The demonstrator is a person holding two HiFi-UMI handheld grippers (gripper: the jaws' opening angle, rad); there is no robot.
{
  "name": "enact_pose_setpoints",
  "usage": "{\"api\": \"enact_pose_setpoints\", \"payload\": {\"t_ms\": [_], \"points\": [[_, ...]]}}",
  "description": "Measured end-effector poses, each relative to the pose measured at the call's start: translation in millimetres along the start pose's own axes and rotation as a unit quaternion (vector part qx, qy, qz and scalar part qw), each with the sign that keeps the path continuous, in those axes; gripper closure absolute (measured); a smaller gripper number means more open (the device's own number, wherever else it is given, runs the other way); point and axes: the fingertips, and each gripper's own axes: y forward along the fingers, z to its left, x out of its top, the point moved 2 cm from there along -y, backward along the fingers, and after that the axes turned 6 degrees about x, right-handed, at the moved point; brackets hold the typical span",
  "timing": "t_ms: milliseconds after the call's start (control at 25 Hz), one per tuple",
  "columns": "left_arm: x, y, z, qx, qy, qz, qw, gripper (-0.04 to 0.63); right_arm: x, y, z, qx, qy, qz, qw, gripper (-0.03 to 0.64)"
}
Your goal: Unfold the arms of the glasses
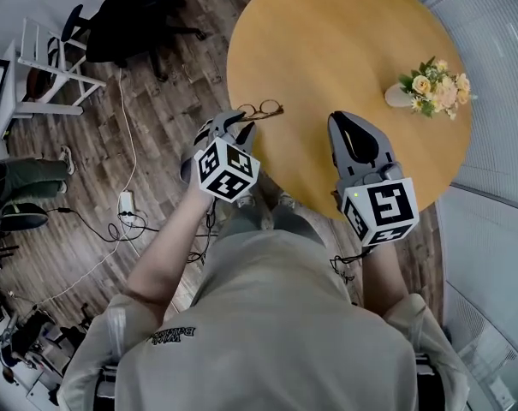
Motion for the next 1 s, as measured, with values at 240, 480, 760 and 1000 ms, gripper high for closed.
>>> {"api": "enact_pose_setpoints", "payload": {"t_ms": [240,480,760,1000], "points": [[-17.7,47.7,-10.3,-0.02,0.027,0.039,0.9987,0.495,-10.8,10.5,-5.6,0.008,0.014,0.01,1.0,0.577],[-36.0,81.1,-16.7,-0.031,0.064,0.07,0.995,0.495,-24.1,21.0,-12.7,0.011,0.023,0.027,0.999,0.577],[-56.3,105.0,-26.5,-0.04,0.08,0.093,0.9917,0.495,-43.8,32.4,-14.0,0.02,0.035,0.042,0.998,0.577],[-60.7,121.0,-26.6,-0.028,0.113,0.097,0.9884,0.496,-61.1,40.9,-13.7,0.027,0.049,0.054,0.997,0.577]]}}
